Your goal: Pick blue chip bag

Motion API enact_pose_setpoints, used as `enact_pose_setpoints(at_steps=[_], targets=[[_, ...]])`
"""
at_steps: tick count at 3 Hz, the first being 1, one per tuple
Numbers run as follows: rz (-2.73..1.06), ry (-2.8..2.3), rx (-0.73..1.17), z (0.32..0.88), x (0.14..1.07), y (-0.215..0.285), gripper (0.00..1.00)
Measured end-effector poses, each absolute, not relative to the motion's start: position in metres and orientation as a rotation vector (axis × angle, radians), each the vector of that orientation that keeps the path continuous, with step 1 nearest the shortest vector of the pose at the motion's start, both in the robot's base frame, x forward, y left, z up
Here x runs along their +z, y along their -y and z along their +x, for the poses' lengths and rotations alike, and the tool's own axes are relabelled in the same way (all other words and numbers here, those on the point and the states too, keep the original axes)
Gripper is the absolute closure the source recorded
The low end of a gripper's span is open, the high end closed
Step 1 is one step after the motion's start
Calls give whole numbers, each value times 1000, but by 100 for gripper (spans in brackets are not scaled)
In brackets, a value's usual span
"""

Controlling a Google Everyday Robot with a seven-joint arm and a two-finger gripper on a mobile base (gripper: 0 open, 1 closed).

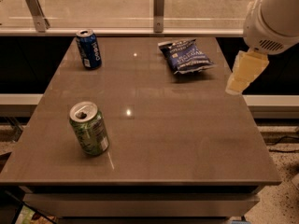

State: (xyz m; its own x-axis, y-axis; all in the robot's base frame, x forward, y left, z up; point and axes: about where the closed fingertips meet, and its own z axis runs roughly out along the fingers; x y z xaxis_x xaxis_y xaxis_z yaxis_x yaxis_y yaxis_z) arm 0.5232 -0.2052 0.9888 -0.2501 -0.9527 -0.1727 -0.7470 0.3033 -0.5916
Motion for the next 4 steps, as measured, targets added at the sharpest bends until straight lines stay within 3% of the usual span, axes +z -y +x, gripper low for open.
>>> enact_pose_setpoints(at_steps=[4], targets=[[-1516, -2052, -521, 551, 964, 213, 0]])
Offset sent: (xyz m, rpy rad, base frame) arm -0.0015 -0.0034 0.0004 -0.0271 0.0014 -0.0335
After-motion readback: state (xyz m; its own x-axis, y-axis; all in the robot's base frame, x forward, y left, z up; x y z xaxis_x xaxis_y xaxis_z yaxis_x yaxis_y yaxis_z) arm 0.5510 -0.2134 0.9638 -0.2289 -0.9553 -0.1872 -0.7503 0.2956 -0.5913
